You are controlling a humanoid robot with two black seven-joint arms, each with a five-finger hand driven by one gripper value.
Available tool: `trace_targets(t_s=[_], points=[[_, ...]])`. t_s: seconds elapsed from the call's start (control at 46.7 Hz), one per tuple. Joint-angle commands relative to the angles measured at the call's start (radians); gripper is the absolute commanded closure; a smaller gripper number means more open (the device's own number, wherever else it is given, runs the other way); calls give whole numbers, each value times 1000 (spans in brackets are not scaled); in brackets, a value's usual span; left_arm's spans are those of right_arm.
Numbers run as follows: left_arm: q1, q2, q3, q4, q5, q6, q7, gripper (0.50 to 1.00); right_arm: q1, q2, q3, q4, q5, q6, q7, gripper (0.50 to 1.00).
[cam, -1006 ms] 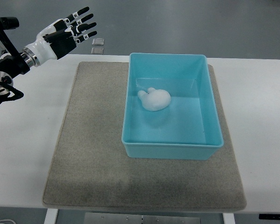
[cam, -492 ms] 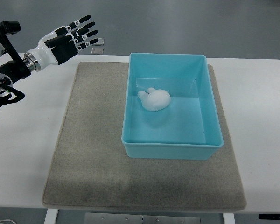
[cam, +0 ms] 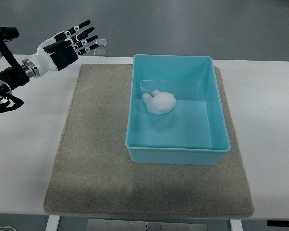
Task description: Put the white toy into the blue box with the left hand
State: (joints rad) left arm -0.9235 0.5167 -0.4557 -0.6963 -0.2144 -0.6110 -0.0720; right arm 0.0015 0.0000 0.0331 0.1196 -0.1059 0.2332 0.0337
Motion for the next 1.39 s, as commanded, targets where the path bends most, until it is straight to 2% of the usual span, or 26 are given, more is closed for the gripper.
trace_targets(t_s=[0.0, 1.37], points=[[0, 0, -1, -2, 1, 0, 0, 500, 0, 0, -1, 0, 0, 0, 0, 564], [18, -6, -3, -6, 6, 0, -2, 500, -3, 0, -1, 5, -8, 6, -6, 564]])
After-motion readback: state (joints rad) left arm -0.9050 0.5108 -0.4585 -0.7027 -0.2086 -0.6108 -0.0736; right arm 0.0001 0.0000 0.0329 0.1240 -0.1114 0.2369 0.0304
